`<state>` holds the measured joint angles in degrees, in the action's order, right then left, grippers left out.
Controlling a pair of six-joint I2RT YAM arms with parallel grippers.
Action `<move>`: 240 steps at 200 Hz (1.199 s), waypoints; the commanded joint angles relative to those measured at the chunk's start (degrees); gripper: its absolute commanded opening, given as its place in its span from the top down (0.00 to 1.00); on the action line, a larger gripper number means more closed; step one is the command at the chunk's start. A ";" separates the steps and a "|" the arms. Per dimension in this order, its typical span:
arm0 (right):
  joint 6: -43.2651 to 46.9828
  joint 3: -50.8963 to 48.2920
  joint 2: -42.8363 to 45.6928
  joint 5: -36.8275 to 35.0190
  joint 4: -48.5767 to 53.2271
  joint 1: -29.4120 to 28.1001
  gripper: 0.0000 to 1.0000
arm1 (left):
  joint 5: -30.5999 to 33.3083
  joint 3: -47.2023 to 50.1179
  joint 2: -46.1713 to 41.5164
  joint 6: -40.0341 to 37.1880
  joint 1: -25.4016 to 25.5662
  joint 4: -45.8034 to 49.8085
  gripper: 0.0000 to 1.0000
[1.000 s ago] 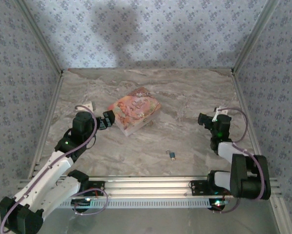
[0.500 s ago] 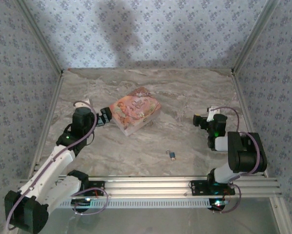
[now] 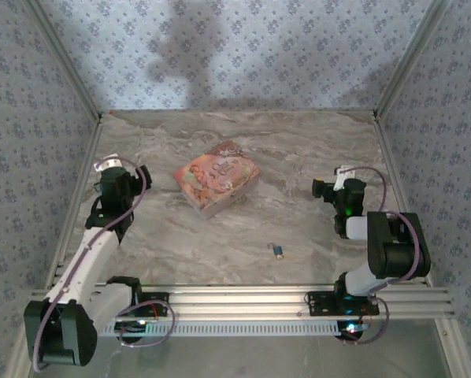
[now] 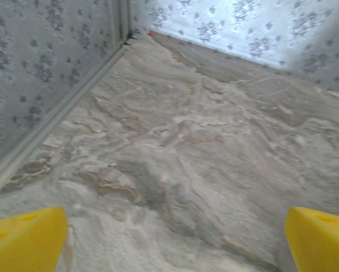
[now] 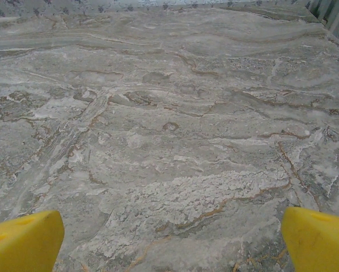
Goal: Unlock the padlock with the key
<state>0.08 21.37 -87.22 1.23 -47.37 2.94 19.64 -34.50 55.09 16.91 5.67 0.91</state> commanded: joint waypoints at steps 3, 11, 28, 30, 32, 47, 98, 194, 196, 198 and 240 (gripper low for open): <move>0.98 0.73 -0.15 -1.15 0.41 -0.35 0.00 | 2.08 4.43 2.81 -9.21 -0.49 -10.38 0.02; 0.98 0.77 -0.20 -1.16 0.44 -0.34 0.00 | 2.19 5.24 4.11 -10.71 -0.50 -11.81 0.02; 0.98 0.77 -0.14 -1.15 0.44 -0.34 0.00 | 3.25 5.66 7.27 -11.59 -1.21 -12.55 0.02; 0.96 0.78 -0.21 -1.21 0.44 -0.33 0.00 | 3.22 5.67 7.61 -11.56 -1.30 -12.74 0.02; 0.97 0.76 -0.16 -1.23 0.44 -0.31 0.00 | 3.22 5.78 7.98 -11.59 -1.46 -12.90 0.02; 0.96 0.85 -0.15 -1.23 0.44 -0.39 0.00 | 2.23 7.16 10.39 -12.01 -2.34 -15.85 0.02; 1.02 0.72 -0.21 -1.23 0.44 -0.43 0.00 | -4.20 13.01 15.42 -15.23 -3.74 -30.15 0.02; 1.07 0.82 -0.14 -1.29 0.44 -0.44 0.00 | -19.02 16.69 22.32 -14.27 -8.65 -48.67 0.02; 1.00 0.79 -0.14 -1.31 0.44 -0.49 0.00 | -19.02 17.08 22.78 -14.16 -8.72 -49.78 0.02; 1.06 0.78 -0.21 -1.30 0.44 -0.48 0.00 | -19.07 17.38 23.31 -14.07 -8.68 -50.90 0.02; 1.06 0.76 -0.22 -1.37 0.49 -0.57 0.00 | -22.77 21.52 30.12 -15.43 -8.54 -64.62 0.02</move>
<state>0.08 21.37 -87.22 0.82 -47.37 2.72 0.86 -15.55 83.61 1.54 -2.79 -51.66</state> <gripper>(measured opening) 0.999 0.979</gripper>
